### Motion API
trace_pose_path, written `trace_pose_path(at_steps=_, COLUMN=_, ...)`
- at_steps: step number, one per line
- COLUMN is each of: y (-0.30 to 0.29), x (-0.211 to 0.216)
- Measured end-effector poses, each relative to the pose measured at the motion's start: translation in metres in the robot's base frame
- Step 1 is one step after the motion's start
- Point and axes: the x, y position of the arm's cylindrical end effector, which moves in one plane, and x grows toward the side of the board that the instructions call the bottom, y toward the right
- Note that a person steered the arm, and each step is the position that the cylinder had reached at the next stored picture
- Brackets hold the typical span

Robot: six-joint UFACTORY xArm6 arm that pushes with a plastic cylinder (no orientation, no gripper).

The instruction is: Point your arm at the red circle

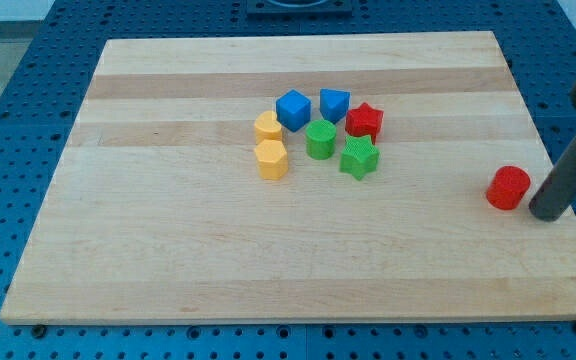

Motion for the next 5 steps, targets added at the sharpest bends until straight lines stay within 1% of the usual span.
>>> trace_pose_path(at_steps=1, y=0.004, x=-0.011)
trace_pose_path(at_steps=3, y=-0.001, x=-0.019)
trace_pose_path(at_steps=4, y=-0.012, x=-0.027)
trace_pose_path(at_steps=5, y=-0.033, x=-0.026)
